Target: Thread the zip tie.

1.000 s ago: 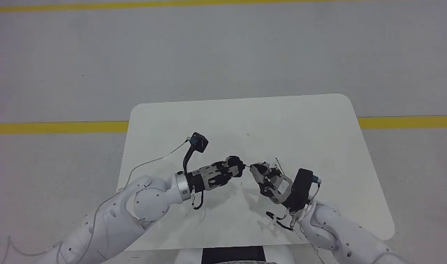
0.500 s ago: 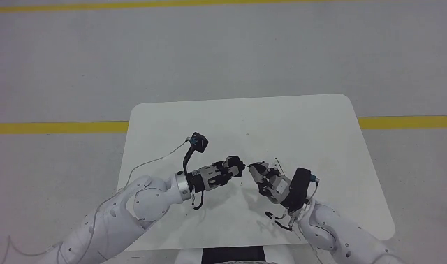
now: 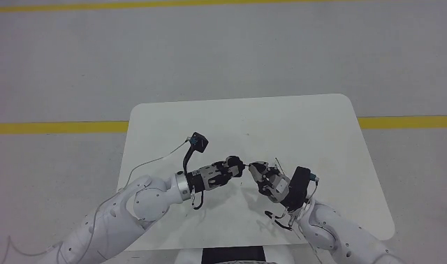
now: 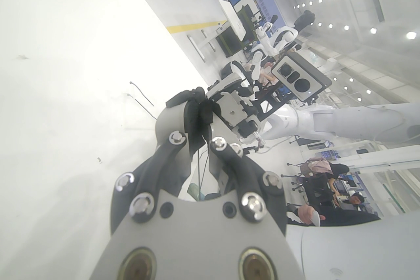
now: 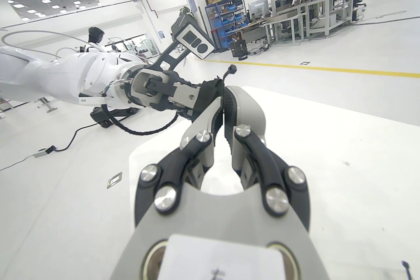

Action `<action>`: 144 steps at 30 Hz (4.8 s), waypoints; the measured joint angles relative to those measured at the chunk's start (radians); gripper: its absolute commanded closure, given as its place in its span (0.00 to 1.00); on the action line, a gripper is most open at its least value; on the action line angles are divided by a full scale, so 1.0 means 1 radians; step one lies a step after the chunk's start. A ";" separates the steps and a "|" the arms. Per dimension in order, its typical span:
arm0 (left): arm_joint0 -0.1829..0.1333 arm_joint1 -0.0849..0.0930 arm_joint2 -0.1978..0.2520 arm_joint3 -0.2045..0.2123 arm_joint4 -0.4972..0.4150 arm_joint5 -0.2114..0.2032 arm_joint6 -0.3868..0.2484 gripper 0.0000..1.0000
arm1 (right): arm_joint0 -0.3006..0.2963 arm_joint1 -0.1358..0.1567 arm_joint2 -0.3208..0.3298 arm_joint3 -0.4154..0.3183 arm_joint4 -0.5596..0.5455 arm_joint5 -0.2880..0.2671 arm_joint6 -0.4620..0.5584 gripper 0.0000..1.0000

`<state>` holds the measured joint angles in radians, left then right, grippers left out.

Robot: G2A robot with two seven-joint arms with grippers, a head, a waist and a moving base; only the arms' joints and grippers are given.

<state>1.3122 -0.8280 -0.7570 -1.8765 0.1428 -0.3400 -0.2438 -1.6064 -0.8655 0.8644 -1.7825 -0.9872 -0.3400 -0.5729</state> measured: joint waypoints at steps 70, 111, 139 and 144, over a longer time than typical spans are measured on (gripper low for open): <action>0.091 -0.071 -0.122 0.021 -0.989 0.092 -0.235 1.00 | -0.116 0.017 0.145 0.005 -0.368 0.152 -0.170 0.00; 0.062 -0.109 -0.093 0.032 -1.137 0.187 -0.325 1.00 | 0.073 -0.112 0.019 0.130 -0.453 0.388 -0.368 0.00; 0.062 -0.109 -0.093 0.032 -1.137 0.187 -0.325 1.00 | 0.103 -0.163 -0.004 0.168 -0.464 0.361 -0.384 0.70; 0.062 -0.109 -0.093 0.032 -1.137 0.187 -0.325 1.00 | 0.107 -0.174 -0.008 0.180 -0.477 0.358 -0.389 0.77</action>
<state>1.3745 -0.9370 -0.8496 -1.8443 -0.9940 -0.1531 -0.5688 -1.4990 -1.0395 0.8565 -1.6023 -1.4642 0.0184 -0.9620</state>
